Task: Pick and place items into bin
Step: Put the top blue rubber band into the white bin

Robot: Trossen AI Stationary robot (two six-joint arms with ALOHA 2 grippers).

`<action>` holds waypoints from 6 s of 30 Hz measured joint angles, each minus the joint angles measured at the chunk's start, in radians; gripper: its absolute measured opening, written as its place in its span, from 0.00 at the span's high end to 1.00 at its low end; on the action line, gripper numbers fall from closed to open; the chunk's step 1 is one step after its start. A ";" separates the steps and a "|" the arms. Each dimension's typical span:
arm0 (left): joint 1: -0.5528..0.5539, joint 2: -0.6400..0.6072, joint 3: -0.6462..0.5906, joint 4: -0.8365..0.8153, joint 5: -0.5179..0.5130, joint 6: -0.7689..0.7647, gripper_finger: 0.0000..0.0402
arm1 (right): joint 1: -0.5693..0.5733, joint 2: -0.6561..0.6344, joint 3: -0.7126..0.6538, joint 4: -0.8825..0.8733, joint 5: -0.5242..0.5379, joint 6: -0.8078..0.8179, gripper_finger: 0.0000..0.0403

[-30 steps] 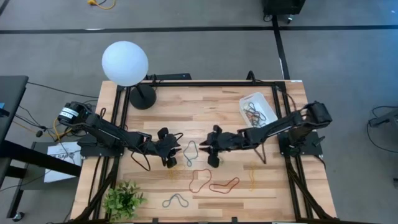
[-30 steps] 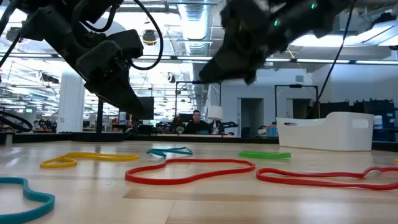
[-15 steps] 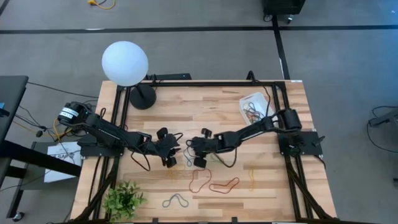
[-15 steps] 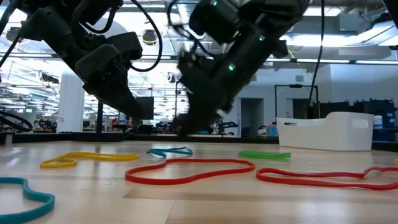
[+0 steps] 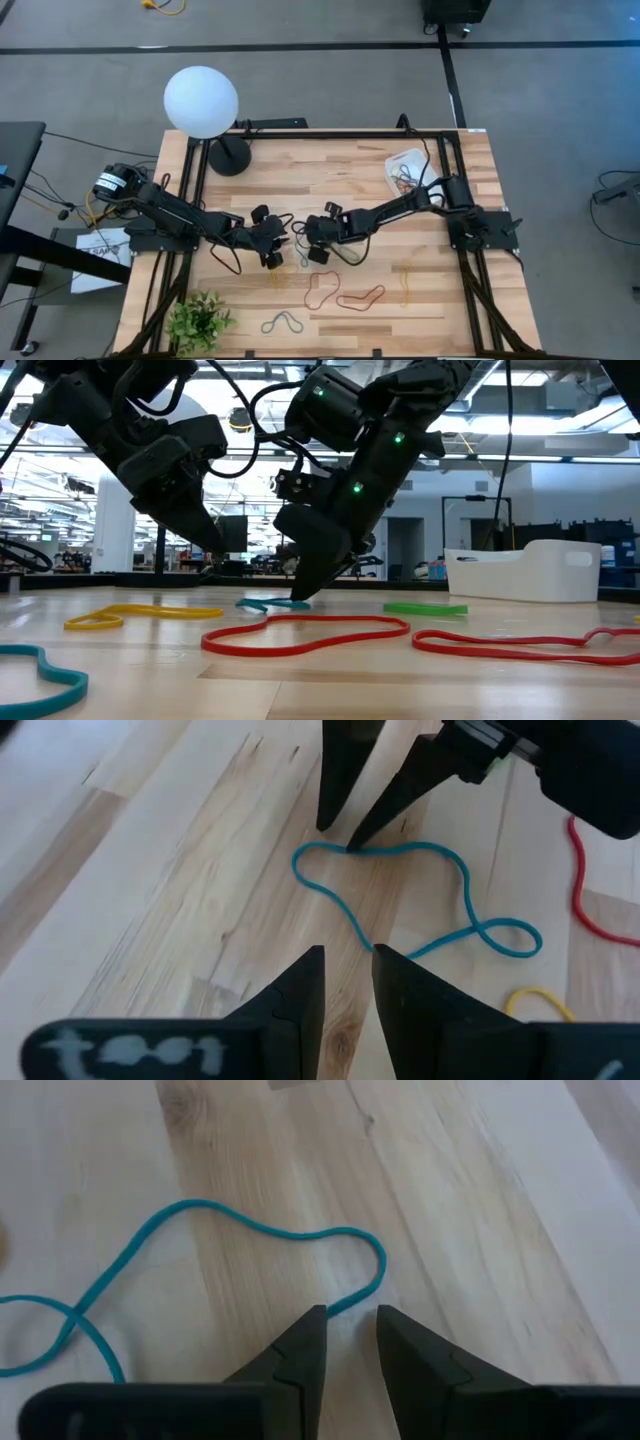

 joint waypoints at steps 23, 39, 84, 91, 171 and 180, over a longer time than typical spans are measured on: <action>0.000 0.000 0.000 0.002 -0.001 -0.001 0.81 | -0.014 -0.002 -0.003 0.029 0.016 0.036 0.78; 0.000 0.000 0.000 0.003 -0.001 -0.009 0.81 | -0.024 0.002 -0.004 0.055 -0.039 0.052 0.78; 0.000 0.000 0.001 0.002 0.000 -0.014 0.81 | -0.025 -0.060 0.021 -0.090 -0.037 -0.087 0.99; 0.000 0.000 0.001 -0.001 0.000 -0.013 0.81 | 0.004 -0.234 0.056 -0.390 0.202 -0.117 1.00; 0.000 0.000 0.001 -0.021 0.000 -0.013 0.81 | -0.078 -0.077 0.109 -0.264 -0.574 -0.290 1.00; 0.000 0.000 0.001 -0.030 0.000 -0.013 0.81 | -0.071 -0.098 0.152 -0.309 -0.521 -0.297 1.00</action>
